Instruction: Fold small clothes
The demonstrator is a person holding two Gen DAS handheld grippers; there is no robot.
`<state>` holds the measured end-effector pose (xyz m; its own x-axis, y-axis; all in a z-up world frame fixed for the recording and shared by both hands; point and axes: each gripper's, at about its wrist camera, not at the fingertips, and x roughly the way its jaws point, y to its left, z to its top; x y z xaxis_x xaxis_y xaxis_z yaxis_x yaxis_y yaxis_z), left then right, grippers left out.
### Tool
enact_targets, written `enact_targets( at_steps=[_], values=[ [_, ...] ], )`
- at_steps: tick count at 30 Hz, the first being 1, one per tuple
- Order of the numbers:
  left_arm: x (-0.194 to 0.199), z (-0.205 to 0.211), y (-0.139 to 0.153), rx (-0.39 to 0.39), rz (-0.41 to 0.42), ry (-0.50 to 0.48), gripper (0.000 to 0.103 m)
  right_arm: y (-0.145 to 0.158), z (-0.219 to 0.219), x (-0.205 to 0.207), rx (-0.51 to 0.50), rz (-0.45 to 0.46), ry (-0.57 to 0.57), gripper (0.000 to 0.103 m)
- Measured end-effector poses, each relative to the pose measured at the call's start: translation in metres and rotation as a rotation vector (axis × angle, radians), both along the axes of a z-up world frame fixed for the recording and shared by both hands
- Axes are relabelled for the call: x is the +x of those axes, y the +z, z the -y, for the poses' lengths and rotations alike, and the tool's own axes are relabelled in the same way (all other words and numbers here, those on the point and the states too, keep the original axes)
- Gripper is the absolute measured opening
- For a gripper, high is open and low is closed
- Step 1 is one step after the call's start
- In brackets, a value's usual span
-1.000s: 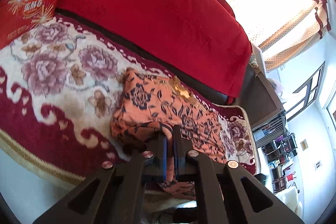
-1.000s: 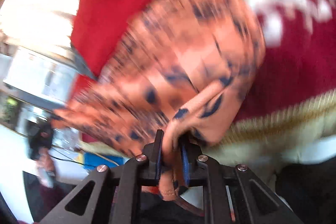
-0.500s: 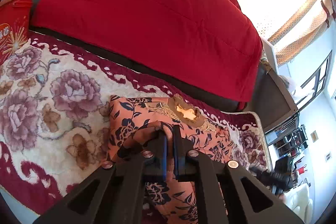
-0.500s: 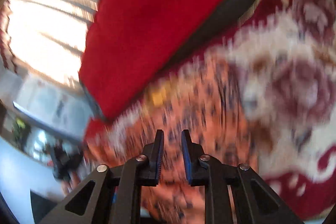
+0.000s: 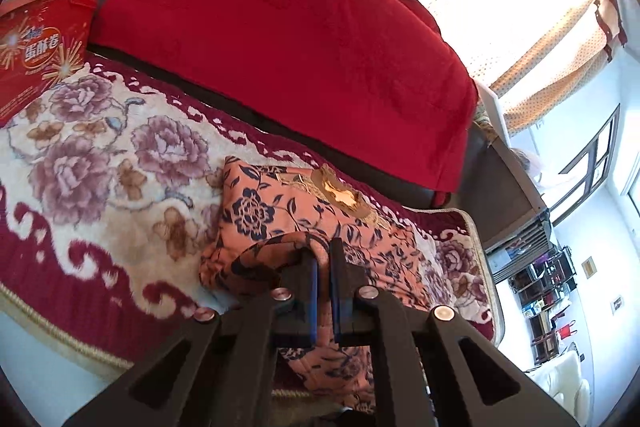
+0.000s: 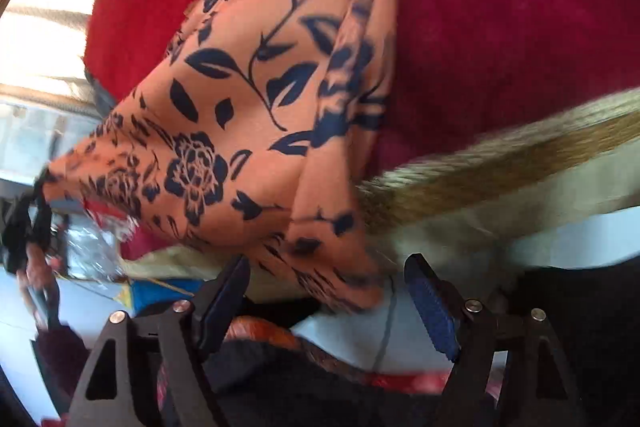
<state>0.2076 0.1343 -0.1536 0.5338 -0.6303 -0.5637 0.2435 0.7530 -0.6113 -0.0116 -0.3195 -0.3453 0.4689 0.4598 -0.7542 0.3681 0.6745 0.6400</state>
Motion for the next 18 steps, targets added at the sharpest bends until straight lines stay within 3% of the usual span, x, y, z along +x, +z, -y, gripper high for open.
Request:
enact_targets(
  at_steps=[2, 3, 4, 5, 8, 13, 18],
  values=[
    [-0.012, -0.006, 0.003, -0.009, 0.006, 0.002, 0.005, -0.016, -0.010, 0.008, 0.039, -0.011, -0.024, 0.077],
    [-0.018, -0.009, 0.004, -0.012, 0.008, 0.003, 0.005, -0.020, -0.016, 0.010, 0.070, 0.001, -0.008, 0.055],
    [-0.023, -0.012, 0.004, -0.013, 0.008, 0.005, 0.005, -0.021, -0.022, 0.012, 0.083, 0.016, 0.023, 0.021],
    [-0.028, -0.016, 0.004, -0.012, 0.006, 0.008, 0.005, -0.017, -0.029, 0.013, 0.043, 0.015, 0.059, 0.010],
    [-0.034, -0.025, 0.003, -0.008, -0.001, 0.015, 0.005, 0.011, -0.035, 0.009, -0.004, 0.102, 0.094, 0.007],
    [-0.021, -0.030, 0.003, -0.004, -0.013, 0.022, 0.005, 0.082, -0.009, 0.014, -0.025, 0.335, 0.007, 0.007],
    [0.024, -0.011, 0.008, 0.022, -0.001, 0.018, 0.005, 0.139, 0.038, 0.071, -0.072, 0.464, -0.098, 0.007]
  ],
)
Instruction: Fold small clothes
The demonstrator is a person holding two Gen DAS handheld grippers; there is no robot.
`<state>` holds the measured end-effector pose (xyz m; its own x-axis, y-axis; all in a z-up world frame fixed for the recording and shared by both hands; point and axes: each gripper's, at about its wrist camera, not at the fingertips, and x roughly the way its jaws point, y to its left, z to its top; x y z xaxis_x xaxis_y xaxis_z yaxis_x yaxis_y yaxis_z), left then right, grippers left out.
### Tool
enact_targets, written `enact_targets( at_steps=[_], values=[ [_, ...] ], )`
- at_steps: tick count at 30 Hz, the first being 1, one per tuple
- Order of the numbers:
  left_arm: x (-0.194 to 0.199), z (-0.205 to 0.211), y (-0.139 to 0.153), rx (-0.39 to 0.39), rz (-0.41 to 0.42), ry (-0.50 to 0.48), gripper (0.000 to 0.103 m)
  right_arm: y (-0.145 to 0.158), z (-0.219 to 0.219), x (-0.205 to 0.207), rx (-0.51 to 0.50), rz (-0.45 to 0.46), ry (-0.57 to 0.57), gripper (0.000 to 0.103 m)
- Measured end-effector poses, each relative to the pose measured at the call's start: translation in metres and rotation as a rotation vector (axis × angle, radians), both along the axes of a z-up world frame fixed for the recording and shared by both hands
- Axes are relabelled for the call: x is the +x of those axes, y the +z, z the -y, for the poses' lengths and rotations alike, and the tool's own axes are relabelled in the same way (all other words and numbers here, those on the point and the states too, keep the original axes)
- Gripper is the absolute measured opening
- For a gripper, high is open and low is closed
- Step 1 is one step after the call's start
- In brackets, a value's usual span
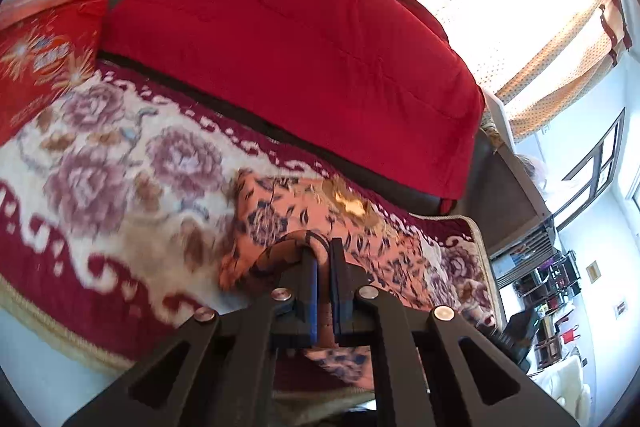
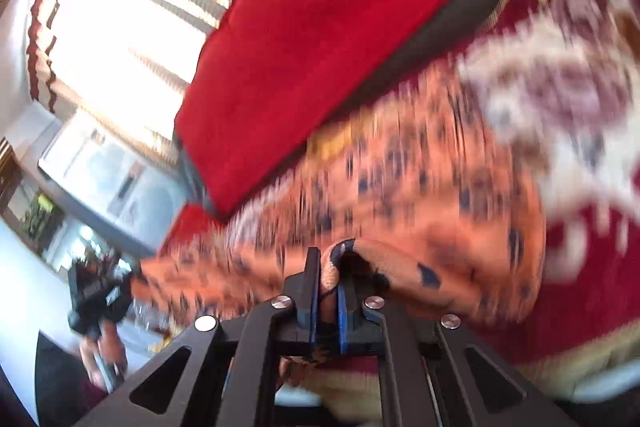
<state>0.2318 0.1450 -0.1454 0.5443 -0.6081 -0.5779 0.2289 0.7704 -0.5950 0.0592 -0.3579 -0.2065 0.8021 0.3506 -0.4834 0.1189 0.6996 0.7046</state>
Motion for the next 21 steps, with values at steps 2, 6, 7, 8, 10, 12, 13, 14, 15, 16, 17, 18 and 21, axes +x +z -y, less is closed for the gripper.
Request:
enact_targets(
  at_steps=[2, 6, 7, 8, 10, 12, 13, 14, 15, 16, 17, 18, 21],
  values=[
    [0.031, 0.012, 0.000, 0.004, 0.000, -0.007, 0.005, 0.013, 0.024, 0.030, -0.003, 0.038, -0.052, 0.007],
    [0.093, 0.035, -0.016, 0.015, -0.030, -0.002, 0.005, 0.028, 0.073, 0.104, 0.024, 0.067, -0.174, 0.007],
    [0.117, 0.043, -0.027, 0.026, -0.053, 0.003, 0.005, 0.025, 0.086, 0.120, 0.031, 0.066, -0.209, 0.007],
    [0.135, 0.049, -0.037, 0.039, -0.068, 0.010, 0.005, 0.019, 0.101, 0.137, 0.046, 0.061, -0.243, 0.007],
    [0.165, 0.059, -0.060, 0.069, -0.098, 0.028, 0.005, -0.004, 0.127, 0.173, 0.101, 0.023, -0.274, 0.007],
    [0.192, 0.063, -0.089, 0.077, -0.152, 0.047, 0.006, -0.033, 0.145, 0.205, 0.160, -0.020, -0.270, 0.007],
    [0.206, 0.064, -0.109, 0.071, -0.194, 0.070, 0.006, -0.047, 0.152, 0.218, 0.184, -0.052, -0.266, 0.007],
    [0.213, 0.063, -0.120, 0.062, -0.215, 0.083, 0.006, -0.063, 0.157, 0.228, 0.214, -0.086, -0.256, 0.008],
    [0.220, 0.060, -0.133, 0.040, -0.236, 0.097, 0.006, -0.079, 0.161, 0.232, 0.244, -0.110, -0.242, 0.008],
    [0.224, 0.056, -0.144, 0.002, -0.246, 0.109, 0.006, -0.094, 0.165, 0.238, 0.276, -0.130, -0.236, 0.008],
    [0.227, 0.052, -0.154, -0.043, -0.250, 0.119, 0.006, -0.104, 0.168, 0.240, 0.302, -0.129, -0.237, 0.008],
    [0.226, 0.049, -0.159, -0.077, -0.250, 0.124, 0.008, -0.115, 0.172, 0.239, 0.353, -0.108, -0.239, 0.009],
    [0.221, 0.036, -0.166, -0.218, -0.224, 0.148, 0.016, -0.122, 0.184, 0.238, 0.460, -0.083, -0.221, 0.013]
  ],
)
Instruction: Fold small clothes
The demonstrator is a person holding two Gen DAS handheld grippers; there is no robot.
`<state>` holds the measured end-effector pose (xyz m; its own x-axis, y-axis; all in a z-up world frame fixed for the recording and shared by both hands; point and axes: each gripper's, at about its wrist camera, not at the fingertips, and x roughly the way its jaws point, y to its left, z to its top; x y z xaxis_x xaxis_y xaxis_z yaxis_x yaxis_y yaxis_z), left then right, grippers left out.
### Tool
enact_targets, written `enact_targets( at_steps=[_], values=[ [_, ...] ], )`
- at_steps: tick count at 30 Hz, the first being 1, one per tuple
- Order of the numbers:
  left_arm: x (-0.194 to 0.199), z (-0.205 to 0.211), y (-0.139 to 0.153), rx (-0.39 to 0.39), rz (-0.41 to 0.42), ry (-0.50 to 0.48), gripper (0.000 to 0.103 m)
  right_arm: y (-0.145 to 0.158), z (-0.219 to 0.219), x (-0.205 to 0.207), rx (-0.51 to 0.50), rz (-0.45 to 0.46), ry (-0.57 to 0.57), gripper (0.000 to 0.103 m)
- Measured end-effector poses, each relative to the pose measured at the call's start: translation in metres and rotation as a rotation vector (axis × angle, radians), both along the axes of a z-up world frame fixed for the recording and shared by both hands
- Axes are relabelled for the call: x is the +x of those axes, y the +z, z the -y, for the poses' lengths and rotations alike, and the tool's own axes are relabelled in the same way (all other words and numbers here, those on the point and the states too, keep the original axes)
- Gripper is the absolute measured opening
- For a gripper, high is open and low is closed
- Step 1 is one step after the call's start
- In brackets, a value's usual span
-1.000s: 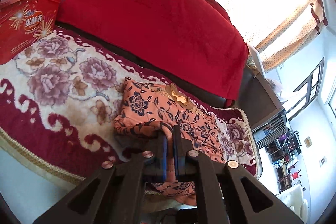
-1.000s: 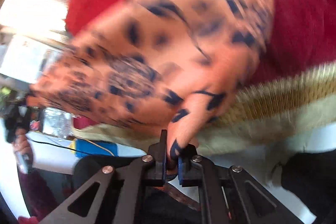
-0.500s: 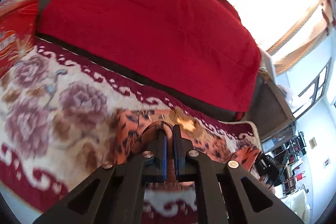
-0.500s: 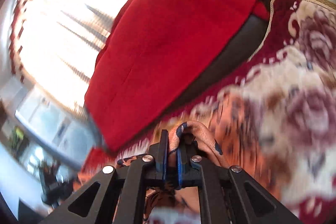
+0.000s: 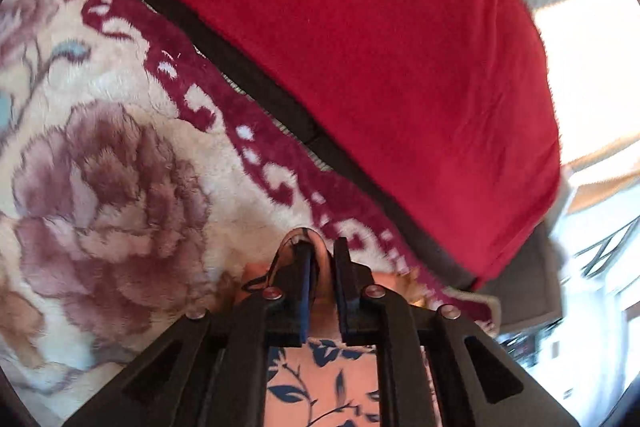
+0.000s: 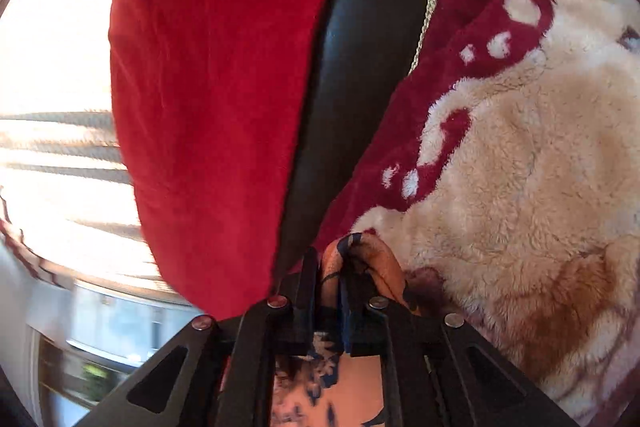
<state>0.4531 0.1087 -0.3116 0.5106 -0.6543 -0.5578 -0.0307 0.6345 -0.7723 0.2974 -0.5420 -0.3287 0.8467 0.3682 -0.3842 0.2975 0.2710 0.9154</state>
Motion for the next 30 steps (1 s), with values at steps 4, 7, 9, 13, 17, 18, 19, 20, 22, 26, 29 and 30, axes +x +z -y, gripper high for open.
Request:
enact_targets(
  at_steps=[4, 7, 9, 13, 17, 18, 19, 20, 22, 26, 29, 30],
  values=[
    [-0.035, -0.030, 0.027, -0.094, 0.161, 0.217, 0.078, 0.020, 0.002, -0.014, -0.008, 0.055, -0.008, 0.078],
    [-0.065, -0.034, 0.051, -0.019, 0.169, 0.276, 0.078, 0.039, 0.001, -0.048, -0.027, 0.124, -0.139, 0.101],
    [-0.085, -0.010, 0.067, 0.102, 0.189, 0.194, 0.078, 0.052, -0.005, -0.056, -0.118, 0.079, -0.132, 0.099],
    [-0.127, 0.067, 0.065, 0.339, 0.189, -0.004, 0.078, 0.069, -0.057, -0.048, -0.374, -0.030, 0.051, 0.055],
    [-0.144, 0.126, 0.036, 0.464, 0.128, -0.124, 0.078, 0.053, -0.143, -0.007, -0.529, -0.125, 0.325, 0.038],
    [-0.143, 0.131, 0.032, 0.481, 0.126, -0.131, 0.078, 0.049, -0.159, 0.003, -0.570, -0.135, 0.363, 0.038],
    [-0.142, 0.135, 0.024, 0.527, 0.116, -0.123, 0.078, 0.045, -0.175, 0.013, -0.605, -0.147, 0.408, 0.038],
    [-0.139, 0.135, 0.018, 0.548, 0.112, -0.117, 0.078, 0.040, -0.191, 0.028, -0.627, -0.161, 0.459, 0.038],
    [-0.130, 0.134, 0.005, 0.572, 0.092, -0.121, 0.078, 0.034, -0.215, 0.053, -0.690, -0.200, 0.536, 0.038],
    [-0.110, 0.133, 0.003, 0.566, 0.108, -0.101, 0.078, 0.030, -0.227, 0.108, -0.734, -0.229, 0.540, 0.038],
    [-0.097, 0.134, 0.006, 0.631, 0.144, -0.076, 0.078, 0.035, -0.211, 0.140, -0.704, -0.159, 0.415, 0.038],
    [-0.095, 0.130, 0.006, 0.622, 0.133, -0.064, 0.078, 0.041, -0.201, 0.142, -0.700, -0.125, 0.336, 0.038]
  ],
)
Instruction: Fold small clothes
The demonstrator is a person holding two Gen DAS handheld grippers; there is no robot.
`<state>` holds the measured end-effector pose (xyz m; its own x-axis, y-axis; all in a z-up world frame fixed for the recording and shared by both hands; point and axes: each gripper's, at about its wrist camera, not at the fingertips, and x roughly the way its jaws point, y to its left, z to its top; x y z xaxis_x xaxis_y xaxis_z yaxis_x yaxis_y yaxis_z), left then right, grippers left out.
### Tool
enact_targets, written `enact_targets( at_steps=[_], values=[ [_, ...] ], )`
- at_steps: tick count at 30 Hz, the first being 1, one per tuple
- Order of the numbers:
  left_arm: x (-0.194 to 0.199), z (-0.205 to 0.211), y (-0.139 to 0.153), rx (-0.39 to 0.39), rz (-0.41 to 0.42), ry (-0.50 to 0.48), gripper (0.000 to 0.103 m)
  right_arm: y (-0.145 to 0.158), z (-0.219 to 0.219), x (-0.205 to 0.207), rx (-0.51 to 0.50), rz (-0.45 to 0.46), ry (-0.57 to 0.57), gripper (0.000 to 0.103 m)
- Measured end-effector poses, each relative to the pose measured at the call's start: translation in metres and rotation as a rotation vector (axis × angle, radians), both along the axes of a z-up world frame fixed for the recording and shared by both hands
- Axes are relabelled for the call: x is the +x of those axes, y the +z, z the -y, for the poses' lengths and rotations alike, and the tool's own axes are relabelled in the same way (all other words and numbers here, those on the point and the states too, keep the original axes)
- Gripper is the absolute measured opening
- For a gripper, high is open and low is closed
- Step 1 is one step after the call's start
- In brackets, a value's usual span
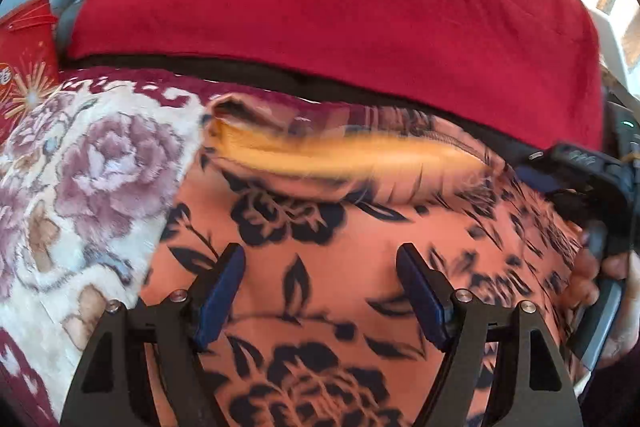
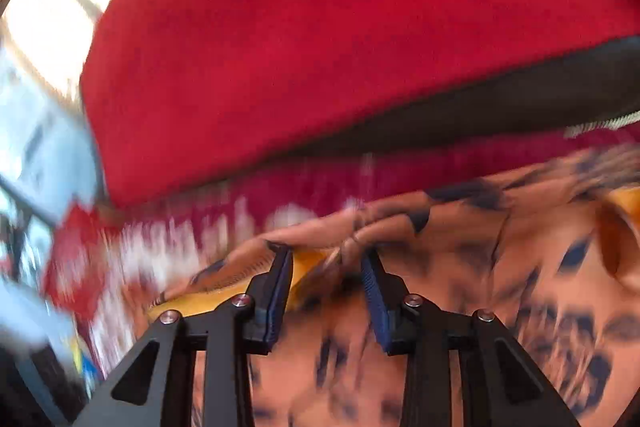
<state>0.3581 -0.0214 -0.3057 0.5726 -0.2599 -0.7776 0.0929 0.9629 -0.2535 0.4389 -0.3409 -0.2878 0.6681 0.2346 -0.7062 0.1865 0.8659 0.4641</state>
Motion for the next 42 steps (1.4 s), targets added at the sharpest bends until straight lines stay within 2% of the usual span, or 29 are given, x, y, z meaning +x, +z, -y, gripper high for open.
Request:
enact_targets(
  at_steps=[3, 8, 12, 16, 17, 19, 21, 22, 26, 29, 31, 33, 35, 40, 42],
  values=[
    [0.002, -0.007, 0.000, -0.056, -0.013, 0.034, 0.078, 0.012, 0.014, -0.009, 0.035, 0.071, -0.070, 0.038],
    [-0.003, 0.002, 0.006, 0.010, 0.012, 0.014, 0.078, 0.031, 0.024, -0.082, -0.039, 0.077, -0.036, 0.038],
    [-0.017, 0.018, 0.002, 0.108, 0.025, -0.015, 0.078, 0.033, 0.036, -0.153, -0.112, 0.027, -0.067, 0.038],
    [-0.043, 0.023, -0.004, 0.200, 0.030, -0.034, 0.078, 0.001, 0.044, -0.194, -0.124, -0.107, -0.082, 0.039],
    [-0.046, 0.022, -0.006, 0.212, 0.038, -0.031, 0.078, -0.006, 0.043, -0.200, -0.111, -0.108, -0.064, 0.039],
    [-0.059, 0.021, -0.002, 0.220, 0.048, -0.018, 0.078, 0.003, 0.037, -0.203, -0.134, -0.107, -0.077, 0.039],
    [-0.068, 0.021, 0.004, 0.217, 0.061, -0.005, 0.079, 0.016, 0.028, -0.205, -0.100, -0.066, -0.066, 0.041],
    [-0.073, 0.021, 0.006, 0.217, 0.071, -0.002, 0.079, 0.024, 0.018, -0.207, -0.085, -0.027, -0.041, 0.041],
    [-0.083, 0.025, 0.009, 0.243, 0.090, 0.002, 0.079, 0.036, -0.023, -0.205, -0.123, 0.036, 0.056, 0.041],
    [-0.079, 0.028, 0.006, 0.243, 0.084, -0.008, 0.079, 0.024, -0.050, -0.190, -0.110, 0.025, 0.123, 0.041],
    [-0.076, 0.030, 0.005, 0.255, 0.089, -0.016, 0.079, 0.000, -0.061, -0.176, -0.122, -0.052, 0.143, 0.041],
    [-0.073, 0.031, 0.004, 0.263, 0.091, -0.028, 0.079, -0.011, -0.062, -0.176, -0.133, -0.036, 0.133, 0.041],
    [-0.071, 0.031, 0.003, 0.267, 0.097, -0.035, 0.079, -0.004, -0.063, -0.172, -0.146, -0.042, 0.147, 0.041],
    [-0.070, 0.035, 0.003, 0.290, 0.113, -0.045, 0.079, 0.016, -0.054, -0.165, -0.103, 0.063, 0.106, 0.042],
    [-0.070, 0.036, 0.001, 0.298, 0.117, -0.048, 0.079, 0.015, -0.052, -0.155, -0.106, 0.053, 0.089, 0.042]
  ],
)
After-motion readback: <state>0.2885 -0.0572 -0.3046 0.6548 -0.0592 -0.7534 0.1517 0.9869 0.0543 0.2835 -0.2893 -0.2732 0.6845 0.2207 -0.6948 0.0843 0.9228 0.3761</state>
